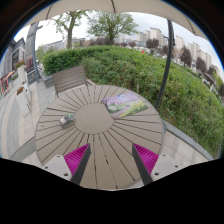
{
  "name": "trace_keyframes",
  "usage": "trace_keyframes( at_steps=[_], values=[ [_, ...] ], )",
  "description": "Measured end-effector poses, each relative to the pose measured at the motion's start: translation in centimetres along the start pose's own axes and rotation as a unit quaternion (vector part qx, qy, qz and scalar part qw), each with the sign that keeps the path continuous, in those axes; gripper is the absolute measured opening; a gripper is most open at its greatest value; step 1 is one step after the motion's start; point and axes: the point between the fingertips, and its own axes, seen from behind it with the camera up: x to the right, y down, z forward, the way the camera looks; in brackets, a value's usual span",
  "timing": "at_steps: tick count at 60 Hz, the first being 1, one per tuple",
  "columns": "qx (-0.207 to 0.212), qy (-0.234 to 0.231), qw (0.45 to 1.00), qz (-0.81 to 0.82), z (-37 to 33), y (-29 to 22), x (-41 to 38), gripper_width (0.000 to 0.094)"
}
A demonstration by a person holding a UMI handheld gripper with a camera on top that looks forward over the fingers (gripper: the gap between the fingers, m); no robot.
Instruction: Arrange mouse
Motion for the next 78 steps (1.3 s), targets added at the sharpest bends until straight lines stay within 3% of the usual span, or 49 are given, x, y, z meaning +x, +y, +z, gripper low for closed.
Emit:
trace_keyframes(
  at_steps=[21,50,78],
  values=[
    [-0.003,0.007,1.000,-0.009,3.4,2.8,-8.5,0.0852],
    [0.026,-0.040,0.999,-0.004,10.4,2.2,-25.3,0.0853],
    [0.042,-0.035,0.998,0.035,21.2,-1.0,-29.5,0.0864]
  ],
)
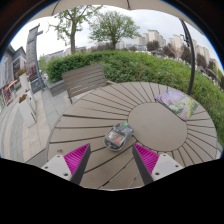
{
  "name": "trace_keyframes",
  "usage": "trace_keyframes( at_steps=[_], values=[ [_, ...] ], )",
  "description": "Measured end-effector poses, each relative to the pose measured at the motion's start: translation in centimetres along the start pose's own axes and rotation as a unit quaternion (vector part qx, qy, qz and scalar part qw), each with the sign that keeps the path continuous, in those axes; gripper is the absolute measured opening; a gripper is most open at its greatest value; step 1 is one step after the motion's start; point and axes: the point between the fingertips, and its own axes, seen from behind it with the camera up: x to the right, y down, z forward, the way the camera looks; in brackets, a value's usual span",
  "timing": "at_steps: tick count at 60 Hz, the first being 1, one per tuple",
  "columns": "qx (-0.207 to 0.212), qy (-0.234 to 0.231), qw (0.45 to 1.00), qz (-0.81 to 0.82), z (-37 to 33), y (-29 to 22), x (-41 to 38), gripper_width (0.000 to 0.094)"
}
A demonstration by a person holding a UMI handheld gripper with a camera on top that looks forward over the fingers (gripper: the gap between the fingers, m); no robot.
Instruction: Arrange mouse
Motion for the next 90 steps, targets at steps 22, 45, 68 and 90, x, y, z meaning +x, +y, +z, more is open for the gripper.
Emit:
trace_keyframes(
  at_steps=[22,45,68,90],
  values=[
    [0.006,0.006,1.000,0.004,6.0,-3.2,-0.1,0.0833],
    [-0.015,-0.015,0.999,-0.026,5.0,-5.6,0.7,0.0382],
    [0.060,0.005,0.998,-0.025,3.3,-24.6,20.9,0.0374],
    [-0.029,-0.013,0.999,-0.016,16.8,-16.4,36.1,0.0397]
  ],
)
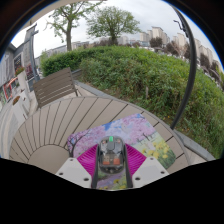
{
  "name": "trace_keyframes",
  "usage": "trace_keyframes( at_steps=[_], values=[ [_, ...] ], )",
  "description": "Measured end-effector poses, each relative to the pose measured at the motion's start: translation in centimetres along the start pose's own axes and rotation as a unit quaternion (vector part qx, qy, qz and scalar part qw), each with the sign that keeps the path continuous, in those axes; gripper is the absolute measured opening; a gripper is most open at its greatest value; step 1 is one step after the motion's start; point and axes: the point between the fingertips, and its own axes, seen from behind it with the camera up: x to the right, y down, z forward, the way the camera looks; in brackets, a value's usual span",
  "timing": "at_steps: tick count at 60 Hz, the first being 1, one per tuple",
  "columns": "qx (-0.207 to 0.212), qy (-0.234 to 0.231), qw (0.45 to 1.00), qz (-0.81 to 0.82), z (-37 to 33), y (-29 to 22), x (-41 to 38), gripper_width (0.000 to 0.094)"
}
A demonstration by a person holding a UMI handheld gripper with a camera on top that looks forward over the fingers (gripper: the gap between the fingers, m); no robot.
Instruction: Arrange mouse
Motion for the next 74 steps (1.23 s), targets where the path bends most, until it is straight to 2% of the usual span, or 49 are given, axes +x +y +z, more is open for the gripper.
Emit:
trace_keyframes(
  at_steps=[3,5,8,9,12,14,15,18,25,32,37,44,55,66,74],
  values=[
    [-0.014,-0.002,1.000,-0.003,0.5,1.2,0.5,0.0434],
    [-0.004,-0.010,1.000,-0.002,0.4,1.0,0.5,0.0461],
    [-0.014,-0.022,1.000,-0.002,0.8,1.2,0.5,0.0511],
    [-0.018,-0.024,1.000,-0.001,0.0,1.3,0.4,0.0570],
    [-0.020,-0.014,1.000,0.008,-1.3,0.9,1.1,0.0869],
    [-0.018,-0.001,1.000,0.013,-2.5,0.4,1.9,0.0822],
    [-0.019,0.002,1.000,0.013,-1.6,0.3,2.5,0.0826],
    [-0.025,0.002,1.000,0.008,-5.3,0.0,2.3,0.0848],
    [-0.022,-0.031,0.999,-0.013,-14.6,-0.6,0.3,0.0847],
    [-0.006,-0.017,0.998,-0.054,-22.4,-0.7,0.6,0.0846],
    [-0.004,-0.005,0.998,-0.066,-26.6,0.9,0.0,0.0846],
    [-0.013,-0.024,0.997,-0.068,-30.7,3.2,-1.4,0.0840],
    [-0.041,-0.042,0.996,-0.066,-32.8,6.0,-2.4,0.0842],
    [-0.043,-0.026,0.996,-0.071,-32.8,6.6,-1.6,0.0851],
    [-0.046,-0.042,0.996,-0.058,-33.1,6.9,-2.7,0.0852]
  ],
)
